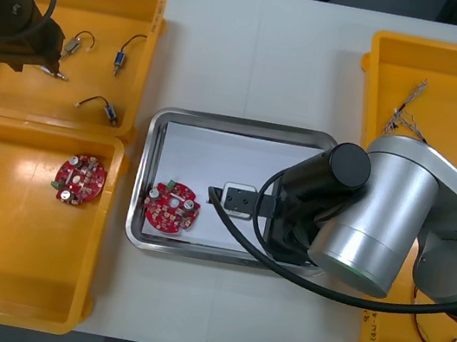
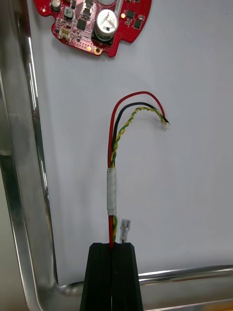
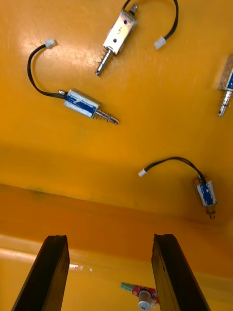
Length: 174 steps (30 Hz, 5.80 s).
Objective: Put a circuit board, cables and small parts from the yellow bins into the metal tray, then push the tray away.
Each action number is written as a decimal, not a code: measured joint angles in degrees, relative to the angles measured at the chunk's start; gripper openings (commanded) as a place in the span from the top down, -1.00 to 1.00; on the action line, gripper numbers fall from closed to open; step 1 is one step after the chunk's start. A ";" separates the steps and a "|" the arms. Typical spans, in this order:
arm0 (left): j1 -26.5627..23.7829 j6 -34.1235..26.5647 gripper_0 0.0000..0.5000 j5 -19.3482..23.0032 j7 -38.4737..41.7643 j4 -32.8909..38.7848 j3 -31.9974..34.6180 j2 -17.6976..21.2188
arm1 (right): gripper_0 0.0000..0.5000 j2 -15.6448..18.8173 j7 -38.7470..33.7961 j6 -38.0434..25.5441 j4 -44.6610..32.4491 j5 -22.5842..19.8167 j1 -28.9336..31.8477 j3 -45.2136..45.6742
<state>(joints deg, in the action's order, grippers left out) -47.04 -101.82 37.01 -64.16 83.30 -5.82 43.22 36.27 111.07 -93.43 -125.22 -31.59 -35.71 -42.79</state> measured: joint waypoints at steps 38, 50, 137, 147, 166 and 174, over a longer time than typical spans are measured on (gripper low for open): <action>-0.02 23.30 -1.00 -5.38 4.75 -16.29 -0.31 -2.15 | -1.00 -0.50 12.29 7.80 12.05 2.05 -0.01 -3.30; -0.30 28.51 -1.00 -8.67 13.54 -21.36 -1.37 -4.78 | -1.00 -0.60 12.29 0.08 7.16 5.37 -0.01 -3.29; -1.83 -5.18 1.00 -3.96 12.84 5.87 -0.94 -6.67 | -1.00 3.47 12.29 -14.52 58.31 3.35 -20.24 52.01; -1.87 -5.37 1.00 0.74 12.84 12.48 -8.52 -8.29 | -1.00 2.81 12.34 -4.64 62.38 3.33 -21.05 51.99; -4.28 2.46 1.00 3.28 12.85 11.64 -22.16 -12.21 | -1.00 0.02 15.37 9.17 76.48 -0.45 -21.27 50.92; -4.28 8.37 1.00 3.45 12.85 6.64 -25.95 -12.60 | -1.00 -0.33 16.14 12.32 76.49 -1.46 -20.94 48.33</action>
<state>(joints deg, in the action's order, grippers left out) -51.32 -93.44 40.46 -51.31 89.94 -31.77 30.62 35.95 127.20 -81.11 -48.73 -33.05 -56.66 5.54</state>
